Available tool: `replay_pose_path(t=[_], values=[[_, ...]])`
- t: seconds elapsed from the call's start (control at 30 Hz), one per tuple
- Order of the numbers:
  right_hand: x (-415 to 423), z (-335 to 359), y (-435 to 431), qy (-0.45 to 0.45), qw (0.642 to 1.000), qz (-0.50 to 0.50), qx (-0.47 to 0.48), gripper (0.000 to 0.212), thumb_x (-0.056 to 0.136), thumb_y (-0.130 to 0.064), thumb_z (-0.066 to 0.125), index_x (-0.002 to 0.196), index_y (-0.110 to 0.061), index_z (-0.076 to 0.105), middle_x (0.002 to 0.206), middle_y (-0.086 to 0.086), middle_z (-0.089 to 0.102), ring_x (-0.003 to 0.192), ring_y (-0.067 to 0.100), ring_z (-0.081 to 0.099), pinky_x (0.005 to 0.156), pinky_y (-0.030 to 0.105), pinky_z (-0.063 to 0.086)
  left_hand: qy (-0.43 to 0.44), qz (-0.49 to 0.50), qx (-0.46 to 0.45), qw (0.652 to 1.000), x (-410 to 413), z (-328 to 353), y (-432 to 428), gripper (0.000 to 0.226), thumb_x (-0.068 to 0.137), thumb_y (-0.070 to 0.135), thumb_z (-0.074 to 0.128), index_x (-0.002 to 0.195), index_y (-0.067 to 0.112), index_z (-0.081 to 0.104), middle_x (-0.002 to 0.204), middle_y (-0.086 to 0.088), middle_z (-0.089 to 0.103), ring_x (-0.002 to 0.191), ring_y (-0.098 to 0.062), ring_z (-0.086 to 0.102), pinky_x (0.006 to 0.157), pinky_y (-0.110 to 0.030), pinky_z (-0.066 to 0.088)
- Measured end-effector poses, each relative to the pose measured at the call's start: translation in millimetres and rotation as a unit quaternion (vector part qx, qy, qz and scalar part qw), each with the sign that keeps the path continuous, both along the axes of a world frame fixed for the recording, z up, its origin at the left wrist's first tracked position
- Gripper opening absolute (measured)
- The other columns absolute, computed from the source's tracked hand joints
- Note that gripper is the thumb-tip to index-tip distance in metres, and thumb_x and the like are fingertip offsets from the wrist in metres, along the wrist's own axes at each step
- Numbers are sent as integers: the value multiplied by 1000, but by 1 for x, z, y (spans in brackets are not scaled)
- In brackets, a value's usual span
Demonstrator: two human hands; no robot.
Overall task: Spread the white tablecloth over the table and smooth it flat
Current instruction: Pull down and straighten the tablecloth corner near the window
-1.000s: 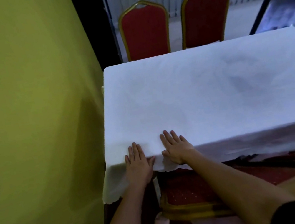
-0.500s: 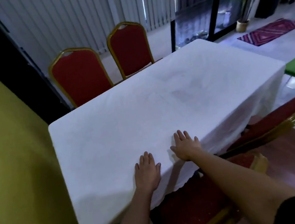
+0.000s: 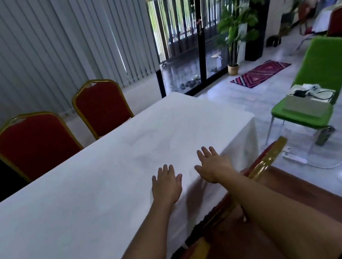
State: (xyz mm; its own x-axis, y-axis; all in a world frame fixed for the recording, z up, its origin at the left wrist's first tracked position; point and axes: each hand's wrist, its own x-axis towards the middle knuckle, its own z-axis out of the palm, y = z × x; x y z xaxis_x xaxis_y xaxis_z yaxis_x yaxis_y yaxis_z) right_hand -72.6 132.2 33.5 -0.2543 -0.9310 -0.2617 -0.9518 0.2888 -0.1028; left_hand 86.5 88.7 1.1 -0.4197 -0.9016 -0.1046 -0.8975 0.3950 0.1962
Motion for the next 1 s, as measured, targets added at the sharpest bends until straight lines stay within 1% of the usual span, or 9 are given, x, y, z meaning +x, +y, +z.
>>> replay_pose_path(t=[0.1,0.2,0.5,0.63,0.73,0.8,0.87,1.0], values=[[-40,11,3,11,1000,5,-5,61,101,-42,22,154,-18,3,163,0,-3,150,22,-3,115,51,18,14,-14,4,1000,-43,6,8,54,101,38,25,148,11,20,159,-9,18,147,-25,14,118,-47,13],[-73,9,5,15,1000,3,-1,60,101,-43,22,154,-18,7,163,-1,0,149,22,-1,113,52,20,3,-18,22,1000,-75,5,8,55,101,38,24,149,12,19,160,-8,15,147,-25,11,119,-46,11],[-175,8,-21,-3,1000,4,24,60,101,-45,23,153,-17,13,162,1,7,149,24,3,112,53,23,2,-32,50,998,-174,-16,-35,54,100,39,25,147,13,24,158,-9,20,145,-25,17,117,-48,15],[-235,3,-50,-2,999,15,37,58,101,-44,23,151,-17,17,161,2,13,148,24,8,110,52,27,2,-30,68,997,-228,-34,-68,54,101,39,25,148,14,22,159,-9,15,147,-25,13,118,-49,12],[-279,-6,-75,-20,997,44,61,57,102,-43,25,152,-17,17,161,3,12,148,24,10,111,51,26,-1,-30,77,997,-274,-51,-101,55,101,39,24,150,13,17,160,-8,8,148,-25,8,119,-48,9],[-303,-15,-86,-16,994,69,87,58,102,-43,27,153,-18,14,162,3,9,148,25,9,113,52,25,-3,-35,77,996,-300,-60,-112,56,101,40,23,151,15,13,161,-8,3,148,-25,4,119,-48,8],[-328,-25,-98,-12,991,74,115,60,101,-45,27,153,-18,11,163,2,5,149,24,6,114,53,23,-5,-40,90,995,-328,-70,-119,57,101,41,23,151,16,10,161,-7,0,149,-25,2,119,-48,7],[-369,-45,-122,-35,989,72,124,63,102,-43,28,154,-16,6,163,3,-1,150,23,1,116,50,18,-12,-39,92,995,-371,-80,-134,59,101,43,20,152,17,6,161,-8,-4,149,-26,-1,119,-48,5]])
